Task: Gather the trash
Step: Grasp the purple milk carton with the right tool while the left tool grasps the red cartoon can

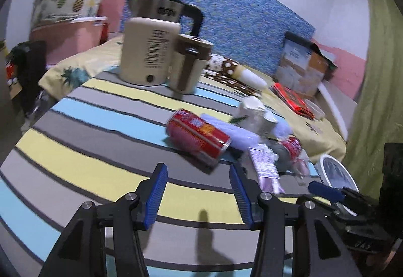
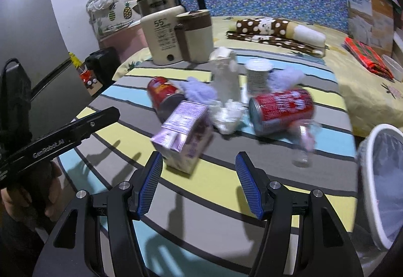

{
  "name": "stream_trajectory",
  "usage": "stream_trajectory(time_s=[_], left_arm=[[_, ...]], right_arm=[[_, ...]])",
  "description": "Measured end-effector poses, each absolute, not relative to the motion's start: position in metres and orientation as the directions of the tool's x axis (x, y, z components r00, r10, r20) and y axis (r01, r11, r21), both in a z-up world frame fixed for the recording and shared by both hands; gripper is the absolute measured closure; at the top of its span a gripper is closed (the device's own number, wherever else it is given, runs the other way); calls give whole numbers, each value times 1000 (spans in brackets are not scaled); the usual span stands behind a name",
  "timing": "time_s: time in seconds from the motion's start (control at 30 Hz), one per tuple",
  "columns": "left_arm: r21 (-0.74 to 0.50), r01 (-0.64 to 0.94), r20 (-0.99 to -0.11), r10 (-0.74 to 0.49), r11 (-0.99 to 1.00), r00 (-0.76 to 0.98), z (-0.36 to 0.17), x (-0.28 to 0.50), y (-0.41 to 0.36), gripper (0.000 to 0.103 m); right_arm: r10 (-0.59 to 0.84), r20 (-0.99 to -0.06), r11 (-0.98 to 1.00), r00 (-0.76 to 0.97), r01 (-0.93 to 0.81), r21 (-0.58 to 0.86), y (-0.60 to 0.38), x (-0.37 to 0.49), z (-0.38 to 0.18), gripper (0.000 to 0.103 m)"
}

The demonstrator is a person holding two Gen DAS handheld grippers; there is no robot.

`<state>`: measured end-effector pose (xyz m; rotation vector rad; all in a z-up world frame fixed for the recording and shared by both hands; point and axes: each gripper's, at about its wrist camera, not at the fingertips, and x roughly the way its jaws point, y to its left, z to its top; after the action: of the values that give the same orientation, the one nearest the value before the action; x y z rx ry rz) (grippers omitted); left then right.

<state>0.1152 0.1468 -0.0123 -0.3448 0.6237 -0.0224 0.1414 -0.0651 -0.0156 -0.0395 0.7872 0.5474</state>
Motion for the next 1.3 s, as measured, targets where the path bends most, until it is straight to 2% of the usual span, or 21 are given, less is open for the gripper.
stream_trajectory(time_s=[0.4,0.47,0.7,0.93,1.17,1.3], left_arm=[[-330,-119,-586,-104,936,804,-19,121,166,52],[-323,-99,-593,-119,941,796,-21,128,159,52],[-263,-59,-628,-125,963,768,-31,162,125,52],[-211,-147,-687,-39,966,726,-42,189,123,52],[-165,-305,-688,112,938,717,-39,161,166,52],[-205,-293,-657,91,934,749,-28,149,174,52]], right_arm=[[425,-705,876,568,-455,161,-37,156,-32,42],[429,-694,875,578,-458,159,-43,154,-30,61],[435,-692,870,577,-468,156,-59,150,-29,61],[449,-681,868,579,-464,177,-73,146,-25,61],[465,-671,862,577,-466,197,-79,145,-25,61],[463,-670,866,580,-456,203,-84,144,-26,61]])
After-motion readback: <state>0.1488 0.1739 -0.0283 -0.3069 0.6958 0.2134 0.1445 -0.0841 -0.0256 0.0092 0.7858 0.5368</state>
